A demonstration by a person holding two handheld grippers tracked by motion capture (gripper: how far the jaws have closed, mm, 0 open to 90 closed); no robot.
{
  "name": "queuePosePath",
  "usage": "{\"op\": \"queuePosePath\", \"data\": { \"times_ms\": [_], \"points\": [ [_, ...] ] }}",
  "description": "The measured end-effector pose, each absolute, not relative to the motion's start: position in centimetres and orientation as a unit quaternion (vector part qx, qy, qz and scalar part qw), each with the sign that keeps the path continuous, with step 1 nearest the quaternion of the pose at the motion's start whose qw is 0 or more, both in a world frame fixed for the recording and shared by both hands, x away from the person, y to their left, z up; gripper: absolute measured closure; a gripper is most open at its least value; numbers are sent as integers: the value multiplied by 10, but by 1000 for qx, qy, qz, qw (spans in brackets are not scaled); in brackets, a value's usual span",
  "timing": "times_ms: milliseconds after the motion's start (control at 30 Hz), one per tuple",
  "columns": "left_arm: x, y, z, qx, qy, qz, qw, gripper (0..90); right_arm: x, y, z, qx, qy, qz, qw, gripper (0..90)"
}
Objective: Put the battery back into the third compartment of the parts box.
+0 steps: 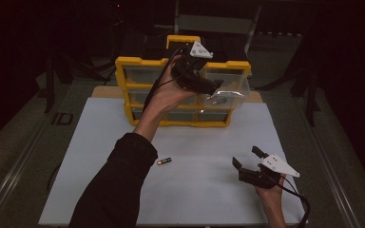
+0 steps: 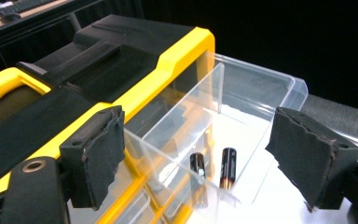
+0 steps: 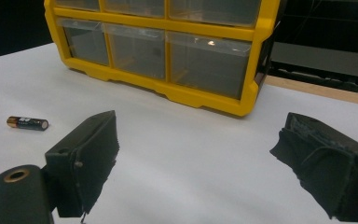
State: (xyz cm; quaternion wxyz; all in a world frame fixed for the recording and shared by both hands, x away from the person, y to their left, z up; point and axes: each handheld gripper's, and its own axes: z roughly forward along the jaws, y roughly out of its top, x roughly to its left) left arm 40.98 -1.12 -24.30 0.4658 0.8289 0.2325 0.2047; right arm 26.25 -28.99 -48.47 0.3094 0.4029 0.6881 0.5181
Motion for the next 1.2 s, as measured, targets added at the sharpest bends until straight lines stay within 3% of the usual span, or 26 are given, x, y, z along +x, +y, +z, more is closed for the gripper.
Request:
{"op": "queuePosePath", "data": {
  "times_ms": [600,1200],
  "points": [
    [404,-1,-253,862,202,154,439,156,262,-290,-485,403,688,518,309,112],
    [399,11,-270,884,198,137,402,122,262,-290,-485,403,687,518,310,113]
  ]
}}
